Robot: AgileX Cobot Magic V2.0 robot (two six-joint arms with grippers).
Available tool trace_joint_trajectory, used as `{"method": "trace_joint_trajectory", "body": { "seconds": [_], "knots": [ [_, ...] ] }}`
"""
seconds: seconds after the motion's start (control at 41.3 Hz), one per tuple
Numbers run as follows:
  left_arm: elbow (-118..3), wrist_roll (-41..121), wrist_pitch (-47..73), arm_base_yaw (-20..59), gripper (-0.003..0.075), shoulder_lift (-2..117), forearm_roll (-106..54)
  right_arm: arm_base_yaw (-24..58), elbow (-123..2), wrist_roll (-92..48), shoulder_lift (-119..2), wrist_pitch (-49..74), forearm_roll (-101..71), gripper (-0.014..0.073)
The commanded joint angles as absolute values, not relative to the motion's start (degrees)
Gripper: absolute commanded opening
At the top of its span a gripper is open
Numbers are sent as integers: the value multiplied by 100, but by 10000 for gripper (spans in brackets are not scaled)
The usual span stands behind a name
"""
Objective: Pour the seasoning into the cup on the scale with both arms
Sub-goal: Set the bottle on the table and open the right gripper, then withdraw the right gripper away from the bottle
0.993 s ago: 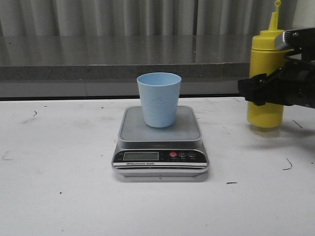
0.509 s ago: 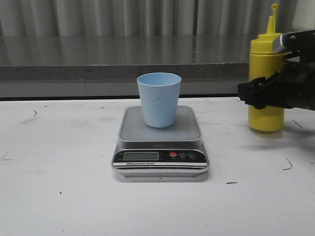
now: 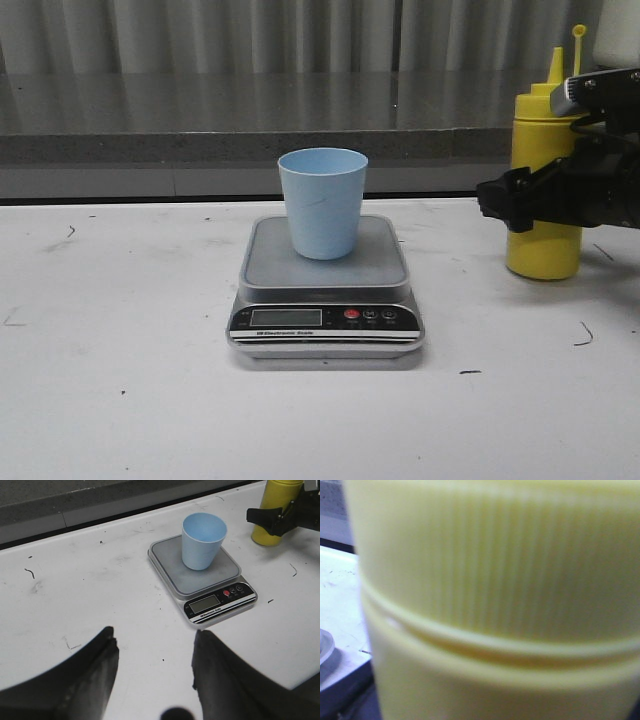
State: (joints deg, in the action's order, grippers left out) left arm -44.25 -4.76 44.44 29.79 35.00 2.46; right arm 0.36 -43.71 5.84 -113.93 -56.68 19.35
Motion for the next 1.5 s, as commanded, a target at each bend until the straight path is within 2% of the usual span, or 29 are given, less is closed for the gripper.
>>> {"method": "trace_joint_trajectory", "body": {
  "seconds": [0.0,0.436,0.63,0.896,1.066,1.284,1.478],
  "knots": [
    [-4576,-544,4064,2981,347,3504,218,19,-4455,547,-11090,-6131,1863,654],
    [-4576,-544,4064,2981,347,3504,218,19,-3176,547,-10719,-6476,1112,654],
    [-4576,-544,4064,2981,347,3504,218,19,-2512,713,-9935,-5728,790,654],
    [-4576,-544,4064,2981,347,3504,218,19,-2453,2725,-8286,-2702,2333,654],
    [-4576,-544,4064,2981,347,3504,218,169,-2453,4614,-7150,-1029,3832,654],
    [-4576,-544,4064,2981,347,3504,218,1063,-2453,6945,-6113,-591,5527,654],
    [-4576,-544,4064,2981,347,3504,218,1618,-2693,7658,-5981,162,6584,654]
  ]
}}
